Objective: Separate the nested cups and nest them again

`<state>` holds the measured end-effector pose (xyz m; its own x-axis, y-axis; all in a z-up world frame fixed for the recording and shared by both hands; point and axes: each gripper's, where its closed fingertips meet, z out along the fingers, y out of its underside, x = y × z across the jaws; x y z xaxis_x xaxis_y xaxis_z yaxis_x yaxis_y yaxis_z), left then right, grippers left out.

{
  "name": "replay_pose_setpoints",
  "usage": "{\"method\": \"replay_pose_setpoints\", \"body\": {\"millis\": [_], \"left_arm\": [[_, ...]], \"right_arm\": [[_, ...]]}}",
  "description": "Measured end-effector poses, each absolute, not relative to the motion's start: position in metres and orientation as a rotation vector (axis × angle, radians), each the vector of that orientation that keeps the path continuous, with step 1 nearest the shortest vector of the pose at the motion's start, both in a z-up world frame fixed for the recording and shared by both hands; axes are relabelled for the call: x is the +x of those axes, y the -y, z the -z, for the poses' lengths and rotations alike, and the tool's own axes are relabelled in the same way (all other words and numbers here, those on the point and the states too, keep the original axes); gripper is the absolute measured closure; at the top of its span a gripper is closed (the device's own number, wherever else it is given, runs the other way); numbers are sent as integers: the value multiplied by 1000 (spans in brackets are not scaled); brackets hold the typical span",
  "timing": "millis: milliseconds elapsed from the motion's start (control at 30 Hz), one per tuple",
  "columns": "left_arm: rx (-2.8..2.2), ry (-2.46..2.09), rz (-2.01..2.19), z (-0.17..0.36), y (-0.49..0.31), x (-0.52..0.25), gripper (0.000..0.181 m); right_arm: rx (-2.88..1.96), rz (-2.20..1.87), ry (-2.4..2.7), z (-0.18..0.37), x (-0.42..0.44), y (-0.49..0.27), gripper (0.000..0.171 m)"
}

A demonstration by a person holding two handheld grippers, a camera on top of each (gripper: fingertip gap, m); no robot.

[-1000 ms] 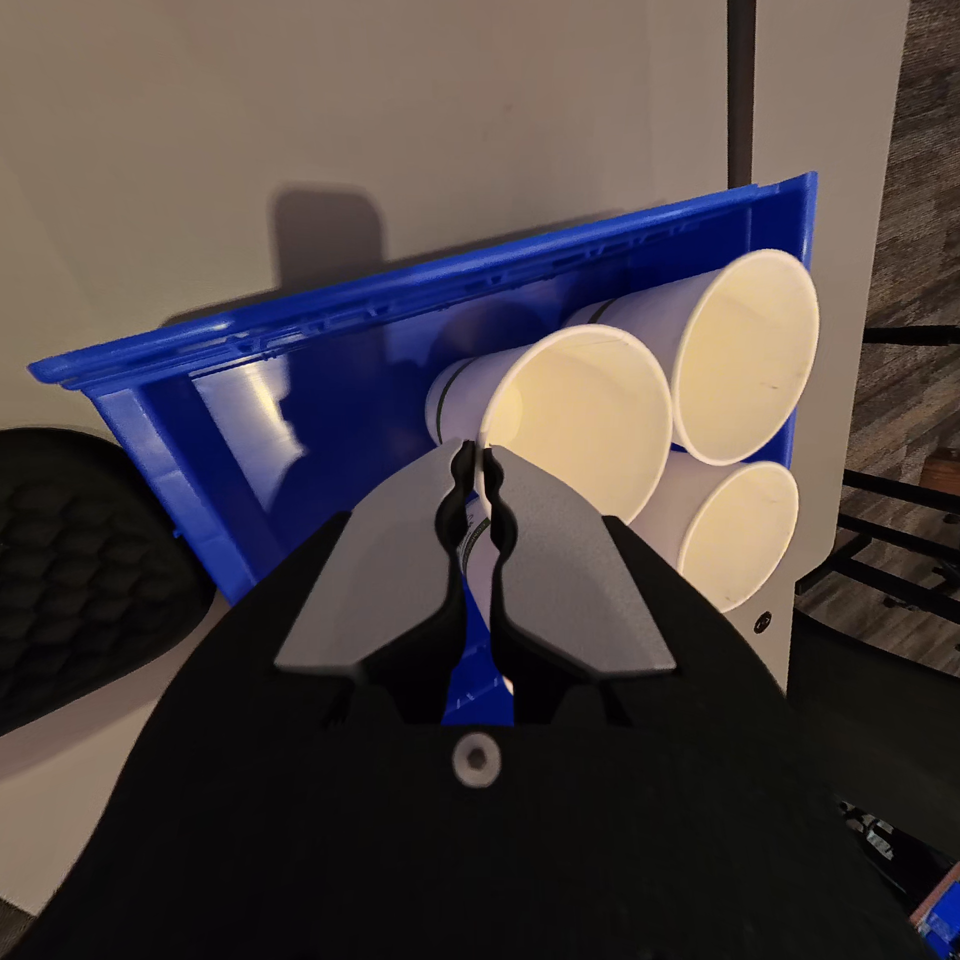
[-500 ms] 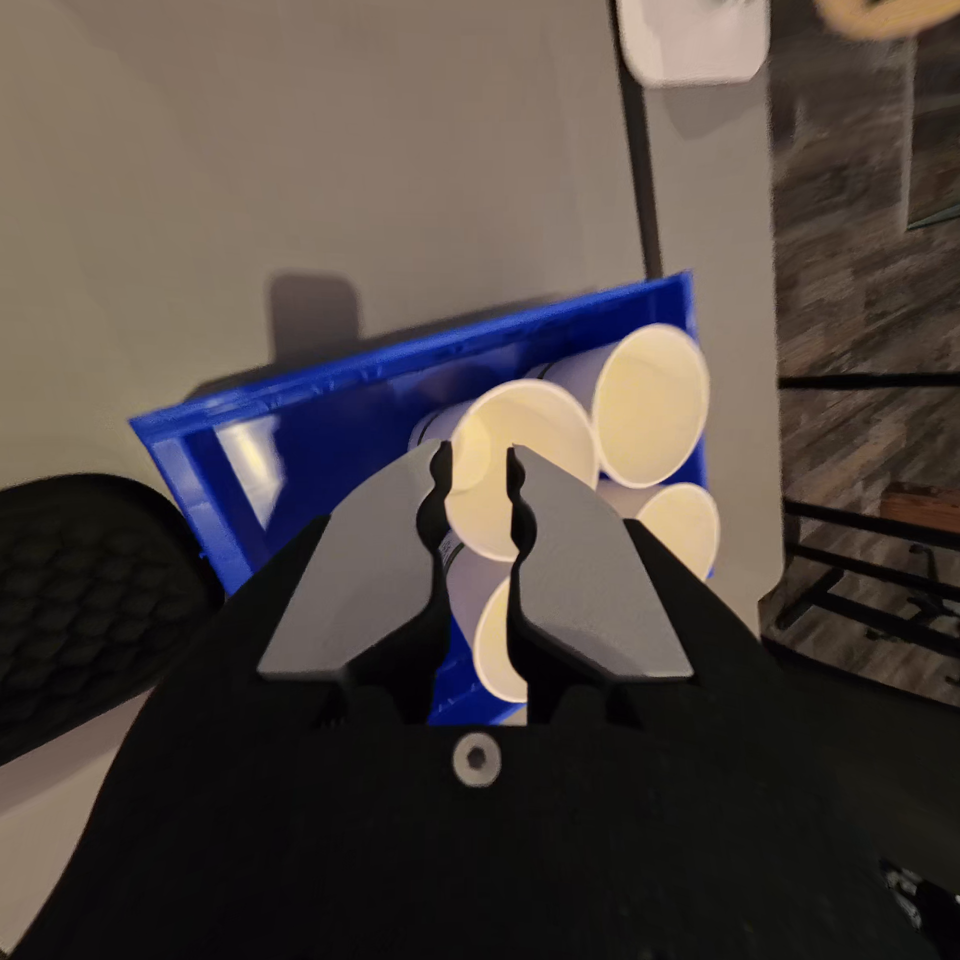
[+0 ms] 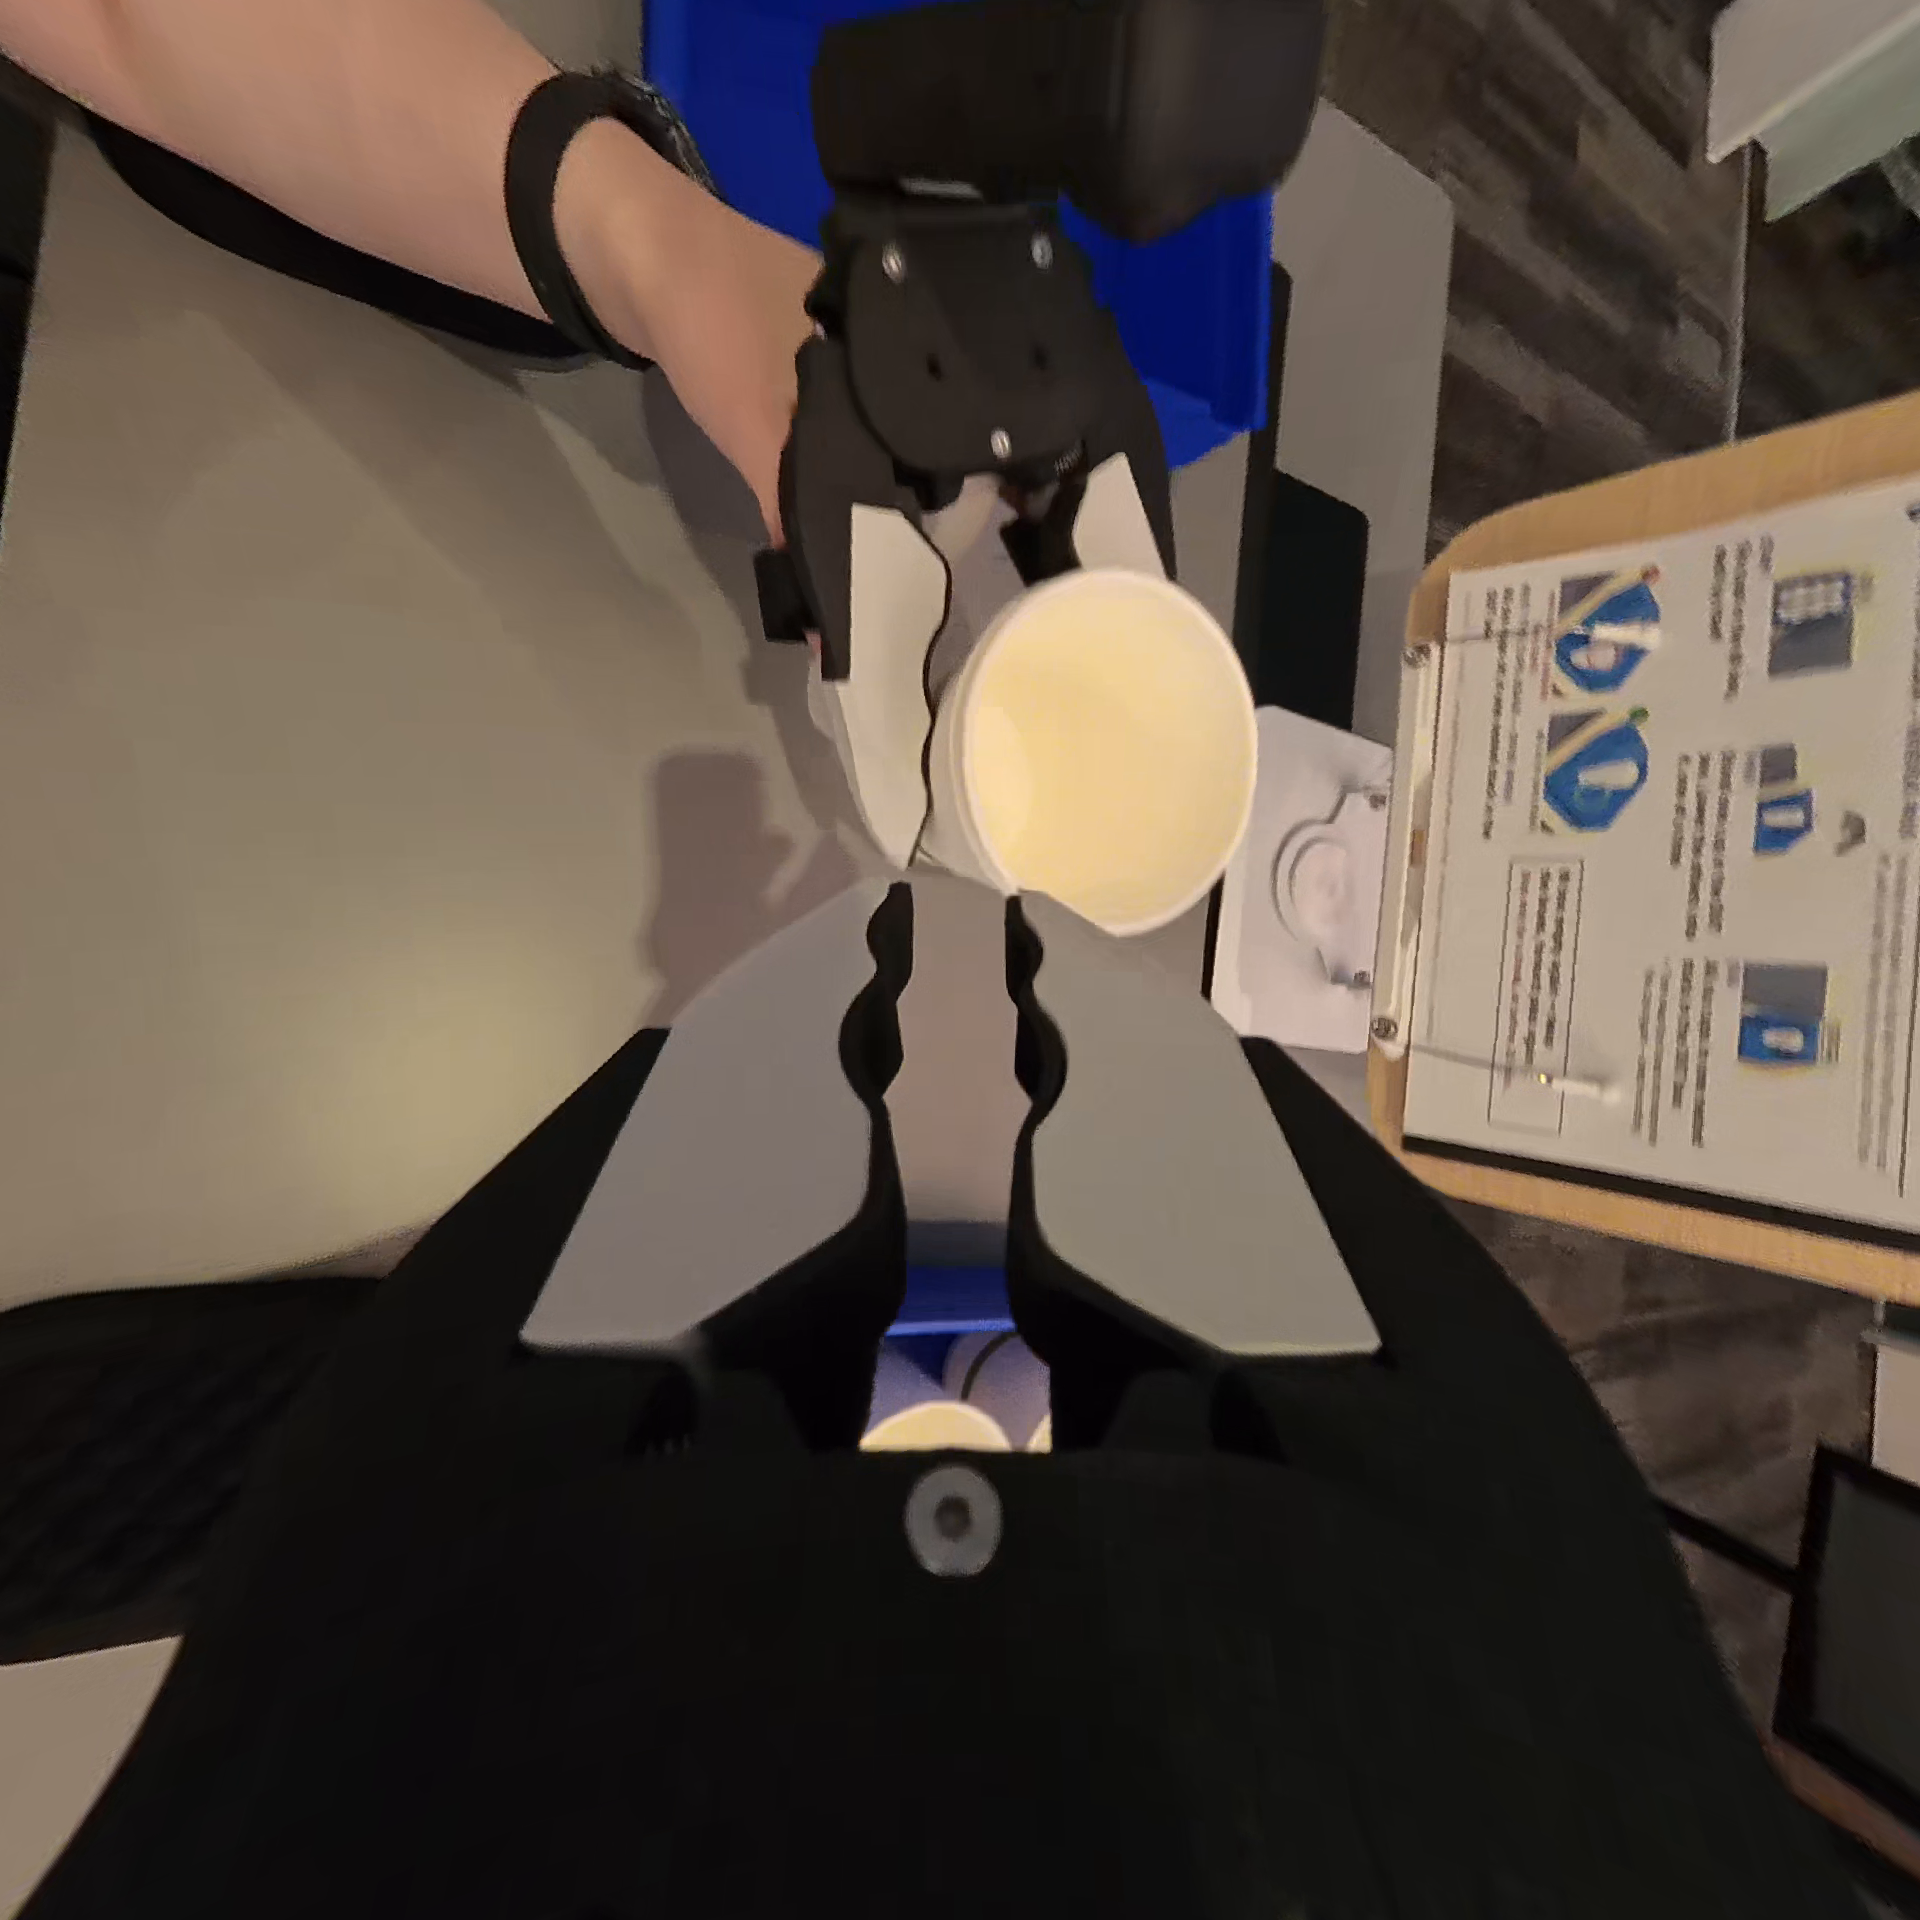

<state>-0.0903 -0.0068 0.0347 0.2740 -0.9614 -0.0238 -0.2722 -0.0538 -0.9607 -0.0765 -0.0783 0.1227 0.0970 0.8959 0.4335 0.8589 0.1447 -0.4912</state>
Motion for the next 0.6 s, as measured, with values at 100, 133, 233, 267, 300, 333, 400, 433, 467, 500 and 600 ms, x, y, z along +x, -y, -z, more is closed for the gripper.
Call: {"method": "replay_pose_setpoints", "body": {"millis": [100,133,233,267,300,333,400,433,467,500,600], "left_arm": [[-1541,-1199,862,-33,9,-88,90],[-1541,-1203,861,-33,10,-88,90],[-1538,-1210,855,-33,12,-87,90],[-1537,-1211,854,-33,12,-87,90],[-1536,-1210,856,-33,12,-87,90],[-1536,-1209,859,-33,12,-87,90],[-1537,-1208,859,-33,12,-87,90],[-1537,-1208,859,-33,12,-87,90],[-1537,-1208,860,-34,12,-88,90],[-1536,-1207,860,-34,12,-88,90],[-1535,-1204,858,-35,11,-88,90]], "right_arm": [[-1669,-64,1802,-116,-96,73,153],[-1667,-77,1819,-113,-102,71,153],[-1670,-108,1851,-103,-114,68,152],[-1674,-113,1863,-100,-117,68,151],[-1674,-112,1871,-97,-119,67,151],[-1676,-113,1880,-94,-120,66,151],[-1691,-108,1891,-89,-121,64,151],[-1695,-95,1893,-87,-121,61,152],[-1699,-87,1895,-85,-121,60,152],[-1705,-91,1896,-84,-121,59,152],[-1720,-102,1891,-83,-120,57,154]]}}
